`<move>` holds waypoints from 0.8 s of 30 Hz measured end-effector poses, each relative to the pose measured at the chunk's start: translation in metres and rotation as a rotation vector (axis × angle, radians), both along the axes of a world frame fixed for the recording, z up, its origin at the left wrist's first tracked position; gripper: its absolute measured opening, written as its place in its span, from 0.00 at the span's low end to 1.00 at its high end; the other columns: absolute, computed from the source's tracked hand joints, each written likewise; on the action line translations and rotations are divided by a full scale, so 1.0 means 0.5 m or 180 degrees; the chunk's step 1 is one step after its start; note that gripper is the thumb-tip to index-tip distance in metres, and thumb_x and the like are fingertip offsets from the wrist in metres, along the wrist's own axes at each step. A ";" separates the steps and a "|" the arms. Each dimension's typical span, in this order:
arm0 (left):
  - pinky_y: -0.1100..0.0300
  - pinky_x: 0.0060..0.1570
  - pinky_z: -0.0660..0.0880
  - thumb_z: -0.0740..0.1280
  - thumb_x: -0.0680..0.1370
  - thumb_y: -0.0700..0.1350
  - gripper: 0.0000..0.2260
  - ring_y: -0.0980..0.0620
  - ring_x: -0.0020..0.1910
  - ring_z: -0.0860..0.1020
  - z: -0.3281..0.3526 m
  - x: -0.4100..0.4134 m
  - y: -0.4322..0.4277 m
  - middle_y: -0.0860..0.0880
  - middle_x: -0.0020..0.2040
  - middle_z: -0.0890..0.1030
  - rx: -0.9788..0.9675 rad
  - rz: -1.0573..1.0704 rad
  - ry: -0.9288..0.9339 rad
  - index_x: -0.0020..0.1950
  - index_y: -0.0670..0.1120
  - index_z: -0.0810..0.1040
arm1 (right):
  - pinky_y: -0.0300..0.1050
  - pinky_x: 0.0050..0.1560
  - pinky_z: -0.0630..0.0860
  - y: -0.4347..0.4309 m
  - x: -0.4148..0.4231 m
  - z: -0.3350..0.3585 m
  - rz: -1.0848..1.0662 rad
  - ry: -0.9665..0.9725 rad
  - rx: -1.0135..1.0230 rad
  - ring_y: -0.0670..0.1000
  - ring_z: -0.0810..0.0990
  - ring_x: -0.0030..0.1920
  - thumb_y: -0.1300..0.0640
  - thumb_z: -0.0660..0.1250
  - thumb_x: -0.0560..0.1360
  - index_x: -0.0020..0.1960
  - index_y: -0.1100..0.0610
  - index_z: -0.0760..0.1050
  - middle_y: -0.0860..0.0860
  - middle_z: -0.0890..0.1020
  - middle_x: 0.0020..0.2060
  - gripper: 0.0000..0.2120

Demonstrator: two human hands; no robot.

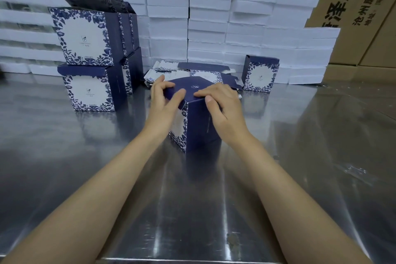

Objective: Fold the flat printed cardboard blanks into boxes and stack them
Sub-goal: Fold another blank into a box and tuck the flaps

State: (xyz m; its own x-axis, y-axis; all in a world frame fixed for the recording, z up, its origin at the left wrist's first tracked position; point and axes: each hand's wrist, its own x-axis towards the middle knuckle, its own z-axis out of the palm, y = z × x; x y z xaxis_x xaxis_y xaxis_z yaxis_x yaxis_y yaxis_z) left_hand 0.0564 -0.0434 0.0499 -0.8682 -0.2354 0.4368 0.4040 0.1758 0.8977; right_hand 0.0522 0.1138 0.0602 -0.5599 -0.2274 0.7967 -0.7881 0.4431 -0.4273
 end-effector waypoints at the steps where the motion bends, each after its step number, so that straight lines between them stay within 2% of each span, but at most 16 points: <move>1: 0.62 0.69 0.59 0.65 0.80 0.45 0.06 0.59 0.72 0.62 0.002 -0.001 0.003 0.57 0.74 0.61 0.0088 -0.0074 -0.0038 0.54 0.54 0.70 | 0.52 0.57 0.68 -0.001 -0.001 0.005 -0.0044 -0.0056 -0.0039 0.50 0.77 0.50 0.60 0.57 0.77 0.48 0.58 0.82 0.51 0.82 0.45 0.15; 4: 0.57 0.71 0.62 0.64 0.79 0.40 0.09 0.58 0.71 0.65 0.016 -0.007 0.001 0.60 0.72 0.64 0.0431 -0.0307 -0.0220 0.52 0.55 0.71 | 0.47 0.54 0.67 -0.002 -0.007 0.009 -0.0406 0.0111 -0.0058 0.49 0.76 0.47 0.58 0.56 0.76 0.44 0.56 0.82 0.49 0.82 0.42 0.15; 6: 0.57 0.71 0.64 0.62 0.78 0.38 0.10 0.58 0.70 0.67 0.020 -0.011 -0.001 0.60 0.70 0.67 0.0643 -0.0394 -0.0289 0.50 0.53 0.73 | 0.49 0.56 0.69 0.005 -0.014 0.002 -0.0643 0.0149 -0.0171 0.51 0.78 0.49 0.60 0.57 0.76 0.44 0.57 0.82 0.49 0.82 0.43 0.14; 7: 0.59 0.69 0.66 0.62 0.77 0.37 0.10 0.59 0.69 0.69 0.022 -0.012 -0.003 0.60 0.70 0.68 0.0779 -0.0440 -0.0296 0.50 0.53 0.74 | 0.49 0.57 0.70 0.013 -0.020 -0.001 -0.0558 -0.0020 -0.0358 0.52 0.78 0.52 0.61 0.58 0.77 0.45 0.59 0.82 0.50 0.82 0.44 0.13; 8: 0.62 0.65 0.69 0.61 0.77 0.36 0.11 0.60 0.66 0.71 0.024 -0.010 -0.004 0.60 0.68 0.70 0.0928 -0.0508 -0.0303 0.49 0.52 0.75 | 0.46 0.59 0.71 0.023 -0.023 -0.001 -0.0304 -0.0335 -0.0597 0.51 0.77 0.55 0.61 0.59 0.77 0.47 0.59 0.81 0.50 0.81 0.46 0.12; 10: 0.69 0.48 0.74 0.60 0.77 0.35 0.11 0.62 0.53 0.78 0.029 -0.005 -0.008 0.59 0.59 0.76 0.1385 -0.0667 -0.0317 0.49 0.50 0.76 | 0.37 0.60 0.70 0.044 -0.023 0.000 0.0271 -0.0880 -0.0818 0.48 0.76 0.61 0.57 0.63 0.76 0.50 0.59 0.80 0.50 0.80 0.51 0.09; 11: 0.69 0.39 0.74 0.61 0.77 0.34 0.11 0.61 0.44 0.79 0.031 -0.003 -0.011 0.57 0.52 0.79 0.1663 -0.0683 -0.0316 0.50 0.49 0.77 | 0.36 0.62 0.69 0.051 -0.021 0.000 0.0445 -0.0982 -0.0678 0.47 0.75 0.62 0.56 0.66 0.75 0.53 0.58 0.80 0.51 0.79 0.54 0.10; 12: 0.68 0.35 0.74 0.61 0.77 0.34 0.11 0.59 0.39 0.79 0.033 -0.001 -0.015 0.54 0.46 0.80 0.1916 -0.0595 -0.0309 0.50 0.49 0.77 | 0.37 0.64 0.68 0.056 -0.020 -0.002 0.0486 -0.0967 -0.0408 0.46 0.74 0.64 0.55 0.69 0.73 0.56 0.57 0.79 0.51 0.78 0.58 0.13; 14: 0.64 0.34 0.74 0.63 0.77 0.35 0.10 0.56 0.35 0.77 0.032 -0.001 -0.022 0.51 0.40 0.80 0.2341 -0.0177 -0.0236 0.50 0.49 0.76 | 0.37 0.69 0.63 0.048 -0.015 -0.011 0.0316 -0.0813 0.0045 0.44 0.70 0.67 0.55 0.74 0.71 0.62 0.56 0.77 0.49 0.75 0.61 0.20; 16: 0.66 0.36 0.73 0.62 0.79 0.36 0.09 0.59 0.33 0.76 0.031 -0.003 -0.028 0.52 0.40 0.78 0.2467 0.0332 -0.0034 0.49 0.50 0.76 | 0.37 0.70 0.62 0.021 -0.006 -0.016 0.0071 -0.0650 0.0016 0.47 0.69 0.68 0.55 0.76 0.70 0.62 0.56 0.77 0.50 0.75 0.61 0.22; 18: 0.73 0.39 0.70 0.62 0.79 0.39 0.07 0.67 0.35 0.75 0.031 -0.002 -0.029 0.52 0.47 0.76 0.1893 0.0842 0.0243 0.49 0.51 0.76 | 0.47 0.70 0.64 -0.007 0.001 -0.015 -0.0271 -0.0424 -0.0020 0.52 0.72 0.64 0.52 0.77 0.69 0.60 0.58 0.79 0.52 0.76 0.56 0.22; 19: 0.76 0.44 0.68 0.63 0.79 0.39 0.06 0.69 0.41 0.75 0.030 0.002 -0.026 0.52 0.53 0.74 0.1416 0.1006 0.0393 0.49 0.51 0.76 | 0.53 0.68 0.65 -0.018 0.003 -0.014 -0.0433 -0.0293 0.0022 0.54 0.73 0.60 0.51 0.78 0.68 0.58 0.59 0.80 0.53 0.76 0.54 0.23; 20: 0.76 0.49 0.67 0.64 0.79 0.40 0.05 0.68 0.49 0.74 0.025 0.003 -0.022 0.52 0.57 0.73 0.0901 0.1063 0.0531 0.50 0.50 0.76 | 0.56 0.68 0.64 -0.027 0.003 -0.014 -0.0588 -0.0174 0.0075 0.54 0.74 0.57 0.50 0.79 0.67 0.57 0.59 0.80 0.53 0.76 0.51 0.23; 22: 0.73 0.60 0.61 0.65 0.79 0.41 0.05 0.59 0.63 0.69 0.008 -0.001 -0.005 0.54 0.63 0.69 -0.0008 0.0933 0.0624 0.51 0.50 0.77 | 0.59 0.70 0.61 -0.039 0.004 -0.013 -0.0828 -0.0040 0.0161 0.54 0.75 0.53 0.49 0.78 0.65 0.54 0.60 0.80 0.54 0.76 0.48 0.22; 24: 0.67 0.66 0.56 0.66 0.79 0.43 0.05 0.57 0.69 0.61 -0.007 0.000 0.016 0.57 0.68 0.65 -0.0318 0.0679 0.0447 0.50 0.53 0.77 | 0.57 0.67 0.63 -0.043 0.008 -0.011 -0.0776 -0.0082 0.0117 0.55 0.74 0.52 0.49 0.72 0.66 0.52 0.60 0.78 0.54 0.75 0.47 0.20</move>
